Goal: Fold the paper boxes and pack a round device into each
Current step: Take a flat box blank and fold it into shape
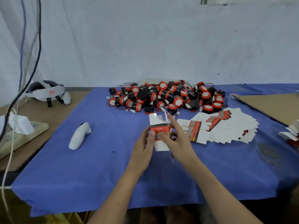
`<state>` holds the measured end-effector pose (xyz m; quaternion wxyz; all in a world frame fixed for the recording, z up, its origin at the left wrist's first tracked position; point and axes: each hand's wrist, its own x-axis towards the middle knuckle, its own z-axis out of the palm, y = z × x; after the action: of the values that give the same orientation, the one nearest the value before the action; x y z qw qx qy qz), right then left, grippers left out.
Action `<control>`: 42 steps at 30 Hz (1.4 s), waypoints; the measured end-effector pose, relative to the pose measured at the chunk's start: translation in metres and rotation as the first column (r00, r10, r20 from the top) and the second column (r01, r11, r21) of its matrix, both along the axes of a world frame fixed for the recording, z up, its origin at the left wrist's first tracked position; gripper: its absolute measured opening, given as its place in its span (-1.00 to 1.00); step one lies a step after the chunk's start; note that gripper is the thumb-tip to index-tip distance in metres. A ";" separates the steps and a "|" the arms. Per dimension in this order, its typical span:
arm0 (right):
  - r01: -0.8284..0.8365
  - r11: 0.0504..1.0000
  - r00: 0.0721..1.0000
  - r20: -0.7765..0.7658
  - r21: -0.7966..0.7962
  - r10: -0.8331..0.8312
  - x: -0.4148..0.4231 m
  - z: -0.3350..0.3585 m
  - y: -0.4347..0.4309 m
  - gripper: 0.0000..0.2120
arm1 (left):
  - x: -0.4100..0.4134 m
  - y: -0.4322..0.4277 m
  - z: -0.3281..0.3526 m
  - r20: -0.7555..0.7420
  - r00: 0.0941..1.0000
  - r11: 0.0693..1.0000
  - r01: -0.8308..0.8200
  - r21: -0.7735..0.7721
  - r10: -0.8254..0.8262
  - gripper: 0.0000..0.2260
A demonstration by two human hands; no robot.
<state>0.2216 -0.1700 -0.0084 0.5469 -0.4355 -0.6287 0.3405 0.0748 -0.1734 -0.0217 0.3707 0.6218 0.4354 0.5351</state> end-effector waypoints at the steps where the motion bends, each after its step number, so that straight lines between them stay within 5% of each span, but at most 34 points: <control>1: 0.009 1.000 0.997 0.073 0.020 -0.011 -0.002 0.002 0.001 -0.38 | -0.001 0.002 0.000 0.015 1.000 1.000 0.005 -0.025 -0.005 -0.70; 5: 0.099 0.989 0.932 0.336 0.114 -0.132 -0.005 0.000 -0.001 -0.38 | -0.005 0.005 0.000 0.071 0.997 0.998 0.038 -0.056 -0.034 -0.74; 8: 0.210 0.917 0.794 0.487 0.340 -0.363 -0.009 -0.007 -0.006 -0.37 | -0.004 0.004 -0.002 0.072 0.996 0.995 0.058 -0.077 -0.052 -0.72; 15: 0.318 0.808 0.694 0.458 0.497 -0.555 -0.011 -0.024 -0.007 -0.43 | -0.002 0.003 -0.002 0.074 0.994 0.991 0.084 -0.101 -0.077 -0.69; 31: 0.350 0.793 0.672 0.456 0.498 -0.584 -0.010 -0.023 -0.010 -0.61 | -0.001 0.004 -0.005 0.088 0.996 0.991 0.012 -0.131 0.000 -0.48; 42: 0.379 0.751 0.638 0.435 0.541 -0.635 -0.010 -0.022 -0.011 -0.65 | -0.001 0.000 -0.002 0.059 0.998 0.996 0.021 -0.082 -0.016 -0.60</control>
<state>0.2117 -0.1810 -0.0302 0.4721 -0.5595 -0.6701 -0.1223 0.0734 -0.1732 -0.0237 0.4134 0.5940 0.4405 0.5312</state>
